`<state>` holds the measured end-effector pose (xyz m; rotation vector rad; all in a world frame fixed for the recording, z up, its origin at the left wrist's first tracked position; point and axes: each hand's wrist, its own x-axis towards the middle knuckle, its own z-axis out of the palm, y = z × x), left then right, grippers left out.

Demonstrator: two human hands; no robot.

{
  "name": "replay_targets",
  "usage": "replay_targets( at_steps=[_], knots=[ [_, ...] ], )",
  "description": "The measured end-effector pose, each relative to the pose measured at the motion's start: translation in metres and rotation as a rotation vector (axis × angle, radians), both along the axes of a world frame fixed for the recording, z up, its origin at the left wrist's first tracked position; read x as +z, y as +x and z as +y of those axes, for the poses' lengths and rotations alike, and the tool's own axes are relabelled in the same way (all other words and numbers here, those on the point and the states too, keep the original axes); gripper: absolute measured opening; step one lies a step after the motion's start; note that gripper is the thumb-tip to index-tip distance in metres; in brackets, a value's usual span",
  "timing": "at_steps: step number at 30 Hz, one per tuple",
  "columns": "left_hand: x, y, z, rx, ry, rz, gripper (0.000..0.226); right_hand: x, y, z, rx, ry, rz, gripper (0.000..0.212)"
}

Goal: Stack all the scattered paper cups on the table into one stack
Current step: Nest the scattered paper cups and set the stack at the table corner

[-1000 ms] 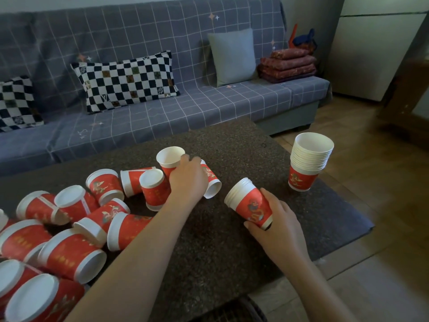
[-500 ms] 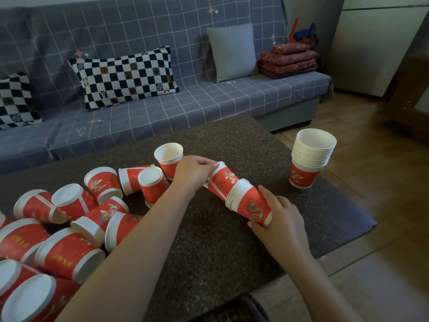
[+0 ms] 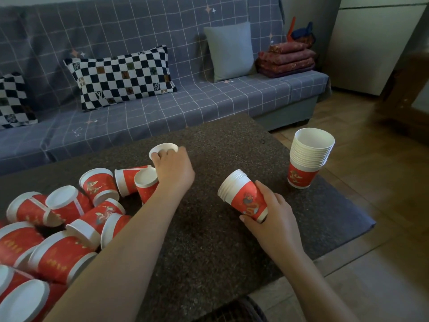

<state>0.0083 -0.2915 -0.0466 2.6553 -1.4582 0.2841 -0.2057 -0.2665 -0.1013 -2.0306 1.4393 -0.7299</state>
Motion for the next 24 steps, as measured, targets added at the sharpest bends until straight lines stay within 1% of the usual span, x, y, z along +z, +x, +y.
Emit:
replay_targets(
  at_steps=[2, 4, 6, 8, 10, 11, 12, 13, 18, 19, 22, 24],
  knots=[
    [-0.004, -0.003, 0.001, -0.03, 0.005, 0.008, 0.049, -0.001, -0.004, -0.001, -0.007, 0.003, 0.019, 0.085],
    [-0.005, -0.01, 0.006, -0.063, -0.094, 0.14, 0.051, -0.001, -0.009, -0.001, -0.016, 0.01, 0.035, 0.086],
    [-0.002, -0.018, 0.01, -0.118, -0.261, 0.367, 0.044, 0.0, -0.013, 0.001, -0.023, -0.001, 0.033, 0.085],
    [0.008, -0.03, 0.015, -0.176, -0.411, 0.64, 0.034, 0.001, -0.017, 0.002, -0.03, -0.011, 0.022, 0.085],
    [0.019, -0.042, 0.023, -0.206, -0.458, 0.933, 0.026, 0.004, -0.019, 0.005, -0.032, -0.025, 0.018, 0.084],
    [0.024, -0.048, 0.029, -0.219, -0.452, 1.044, 0.024, 0.006, -0.02, 0.007, -0.03, -0.031, 0.01, 0.084],
    [0.03, -0.054, 0.035, -0.237, -0.44, 1.113, 0.023, 0.008, -0.02, 0.01, -0.026, -0.035, -0.012, 0.083],
    [0.034, -0.059, 0.041, -0.258, -0.429, 1.145, 0.022, 0.012, -0.02, 0.012, -0.015, -0.039, -0.041, 0.083],
    [0.044, -0.087, 0.066, -0.348, -0.402, 1.131, 0.023, 0.03, -0.016, 0.021, 0.041, -0.061, -0.125, 0.081],
    [0.048, -0.093, 0.069, -0.389, -0.384, 1.09, 0.024, 0.033, -0.016, 0.022, 0.039, -0.069, -0.142, 0.079],
    [0.063, -0.112, 0.074, -0.56, -0.321, 0.866, 0.028, 0.047, -0.018, 0.019, 0.015, -0.095, -0.207, 0.072],
    [0.074, -0.123, 0.073, -0.621, -0.391, 0.75, 0.027, 0.06, -0.021, 0.011, -0.018, -0.116, -0.267, 0.068]
  ],
)
